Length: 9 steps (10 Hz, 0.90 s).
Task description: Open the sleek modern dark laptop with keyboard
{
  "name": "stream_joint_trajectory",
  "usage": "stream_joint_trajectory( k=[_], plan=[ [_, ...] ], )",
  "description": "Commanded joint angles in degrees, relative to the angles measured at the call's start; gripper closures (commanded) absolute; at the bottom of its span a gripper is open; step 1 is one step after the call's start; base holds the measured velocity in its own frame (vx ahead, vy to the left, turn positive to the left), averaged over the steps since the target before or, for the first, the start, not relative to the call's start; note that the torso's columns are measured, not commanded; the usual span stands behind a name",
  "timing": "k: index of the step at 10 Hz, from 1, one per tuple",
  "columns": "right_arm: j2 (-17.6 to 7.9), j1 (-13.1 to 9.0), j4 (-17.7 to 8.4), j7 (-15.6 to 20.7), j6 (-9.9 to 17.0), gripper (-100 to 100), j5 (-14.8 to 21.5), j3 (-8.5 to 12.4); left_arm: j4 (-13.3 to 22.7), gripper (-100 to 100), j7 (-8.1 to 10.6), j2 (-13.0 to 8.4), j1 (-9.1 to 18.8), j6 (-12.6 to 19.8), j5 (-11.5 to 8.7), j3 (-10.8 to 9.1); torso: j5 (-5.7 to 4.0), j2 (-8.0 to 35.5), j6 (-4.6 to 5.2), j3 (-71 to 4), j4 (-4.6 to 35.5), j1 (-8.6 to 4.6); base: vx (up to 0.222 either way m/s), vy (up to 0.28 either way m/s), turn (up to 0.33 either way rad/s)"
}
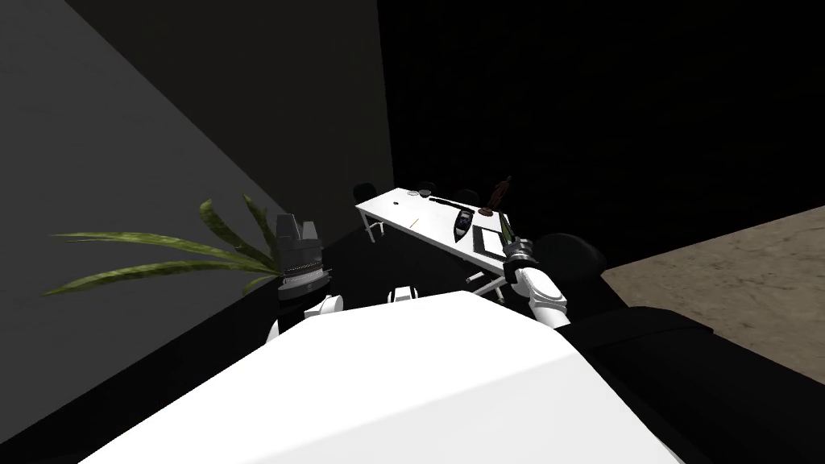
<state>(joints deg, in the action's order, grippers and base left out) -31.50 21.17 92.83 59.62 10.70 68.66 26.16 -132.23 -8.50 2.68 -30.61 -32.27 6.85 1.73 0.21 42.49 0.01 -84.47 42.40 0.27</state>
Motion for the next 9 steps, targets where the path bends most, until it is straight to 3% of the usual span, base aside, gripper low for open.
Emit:
stream_joint_trajectory(
  k=[1, 7, 8, 9],
  plan=[
    [0.6, 0.4, 0.2, 1.5, 1.4, 100, 1.5, -0.8, 0.0, 0, 0.0, 0.0, 0.0, 0.0, 0.0, -0.01, -0.04, -0.2, 0.17, -0.1, -0.1, -0.22, -0.001, 0.01, 0.021],
    [4.7, 2.2, 1.6, 8.7, 6.7, 100, 11.3, -4.3, 0.0, 0, 0.0, 0.0, 0.0, 0.0, 0.0, -0.02, -0.11, -0.1, -0.05, 0.0, -0.1, -0.09, 0.034, -0.01, 0.06],
    [2.8, 2.3, -0.4, 7.9, 6.6, -100, 8.6, -3.1, 0.0, 0, 0.0, 0.0, 0.0, 0.0, 0.0, -0.02, -0.1, -0.1, -0.03, 0.0, -0.1, -0.11, -0.034, 0.023, 0.244],
    [1.1, 2.4, -2.4, 7.9, 7.0, -100, 7.0, -2.0, 0.0, 0, 0.0, 0.0, 0.0, 0.0, 0.0, -0.01, -0.11, 0.0, -0.05, 0.0, 0.0, -0.1, -0.109, 0.064, 0.375]
  ],
)
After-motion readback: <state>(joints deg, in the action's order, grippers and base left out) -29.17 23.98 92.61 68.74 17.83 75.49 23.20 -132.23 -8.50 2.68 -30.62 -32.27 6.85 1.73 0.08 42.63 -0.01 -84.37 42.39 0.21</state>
